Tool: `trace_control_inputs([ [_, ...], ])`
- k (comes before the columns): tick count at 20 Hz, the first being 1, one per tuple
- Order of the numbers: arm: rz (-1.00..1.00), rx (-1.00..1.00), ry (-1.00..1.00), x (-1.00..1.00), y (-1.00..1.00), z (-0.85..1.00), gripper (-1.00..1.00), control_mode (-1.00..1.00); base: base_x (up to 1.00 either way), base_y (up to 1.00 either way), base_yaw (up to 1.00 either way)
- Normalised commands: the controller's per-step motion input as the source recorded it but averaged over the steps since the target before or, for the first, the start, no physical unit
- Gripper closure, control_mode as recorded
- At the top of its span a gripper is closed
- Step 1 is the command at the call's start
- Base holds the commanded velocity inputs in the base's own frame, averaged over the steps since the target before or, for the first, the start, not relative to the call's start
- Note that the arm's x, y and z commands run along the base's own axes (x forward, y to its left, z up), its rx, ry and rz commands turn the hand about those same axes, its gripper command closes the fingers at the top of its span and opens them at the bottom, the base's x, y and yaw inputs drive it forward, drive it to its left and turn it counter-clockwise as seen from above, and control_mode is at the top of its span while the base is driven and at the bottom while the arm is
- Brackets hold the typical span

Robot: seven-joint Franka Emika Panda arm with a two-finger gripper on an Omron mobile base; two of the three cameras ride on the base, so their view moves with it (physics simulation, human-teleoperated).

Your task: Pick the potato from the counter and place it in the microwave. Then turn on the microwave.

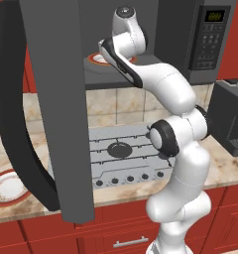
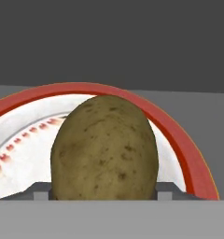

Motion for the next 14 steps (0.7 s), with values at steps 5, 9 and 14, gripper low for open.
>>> trace_control_inputs([
  [5, 0.0, 0.0, 0.05, 0.3, 0.0, -0.11, 1.0, -1.0, 0.0, 0.0, 0.0],
  [9, 0.0, 0.0, 0.03, 0.36, 0.0, -0.11, 1.0, -1.0, 0.0, 0.0, 0.0],
  [14, 0.0, 0.0, 0.02, 0.23, 0.0, -0.1, -1.0, -1.0, 0.0, 0.0, 0.0],
])
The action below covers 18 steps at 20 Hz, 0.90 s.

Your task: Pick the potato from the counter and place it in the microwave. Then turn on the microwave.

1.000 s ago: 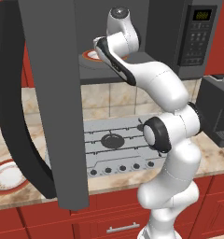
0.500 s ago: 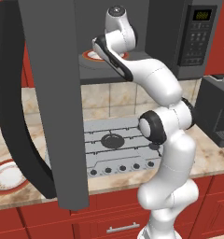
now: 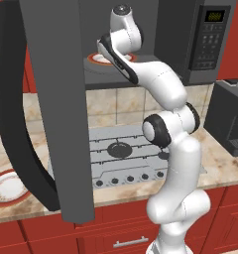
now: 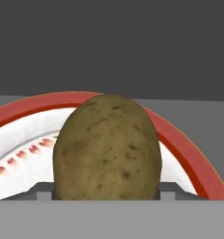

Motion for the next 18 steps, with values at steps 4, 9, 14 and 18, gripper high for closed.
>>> trace_control_inputs([
  [4, 0.0, 0.0, 0.0, -0.06, -0.01, 0.0, -1.0, -1.0, 0.0, 0.0, 0.0],
  [9, -0.01, 0.0, 0.0, -0.45, -0.07, 0.0, -1.0, -1.0, 0.0, 0.0, 0.0],
  [14, -0.02, 0.0, -0.03, -0.67, -0.06, 0.0, -1.0, -1.0, 0.0, 0.0, 0.0],
  [18, 0.0, 0.0, -0.1, -0.98, -0.18, -0.24, -1.0, -1.0, 0.0, 0.0, 0.0],
])
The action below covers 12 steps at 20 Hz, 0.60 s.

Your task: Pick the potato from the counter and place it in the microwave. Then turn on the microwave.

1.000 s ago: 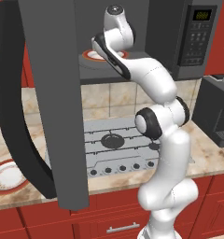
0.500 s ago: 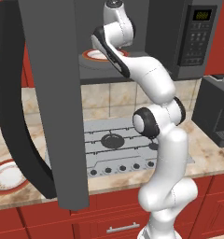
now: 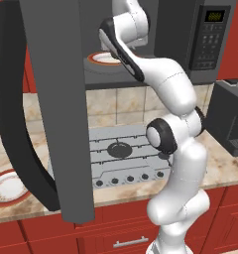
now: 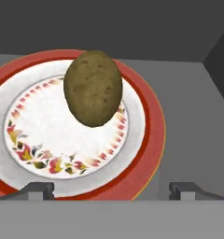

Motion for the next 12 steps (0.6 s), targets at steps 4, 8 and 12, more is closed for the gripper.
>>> trace_control_inputs([
  [4, 0.0, 0.0, -0.12, -1.0, -0.31, -0.47, -1.0, -1.0, 0.0, 0.0, 0.0],
  [8, 0.0, 0.0, -0.11, -1.0, -0.23, -0.36, -1.0, -1.0, 0.0, 0.0, 0.0],
  [12, 0.0, 0.01, -0.1, -1.0, -0.24, -0.27, -1.0, -1.0, 0.0, 0.0, 0.0],
])
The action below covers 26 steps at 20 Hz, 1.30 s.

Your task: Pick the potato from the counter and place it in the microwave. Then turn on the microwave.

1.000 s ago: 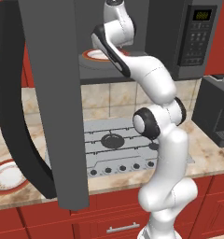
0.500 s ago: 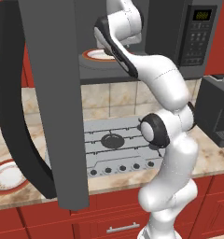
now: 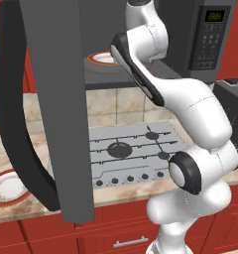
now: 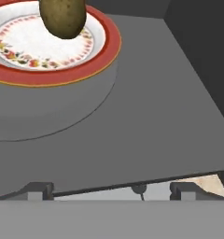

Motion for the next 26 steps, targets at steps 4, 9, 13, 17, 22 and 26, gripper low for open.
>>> trace_control_inputs([
  [4, 0.0, 0.02, -0.1, -1.0, -0.29, -0.24, -1.0, -1.0, 0.0, 0.0, 0.0],
  [9, 0.0, 0.01, -0.09, -1.0, -0.25, -0.29, -1.0, -1.0, 0.0, 0.0, 0.0],
  [13, 0.0, 0.0, -0.17, -0.79, -0.02, -0.43, -1.0, -1.0, 0.0, 0.0, 0.0],
  [17, 0.0, 0.0, -0.2, -0.03, 0.0, -0.57, -1.0, -1.0, 0.0, 0.0, 0.0],
  [22, 0.0, 0.0, -0.19, 0.12, 0.0, -0.59, -1.0, -1.0, 0.0, 0.0, 0.0],
  [26, 0.0, -0.01, -0.21, 0.02, 0.06, -0.46, -1.0, -1.0, 0.0, 0.0, 0.0],
])
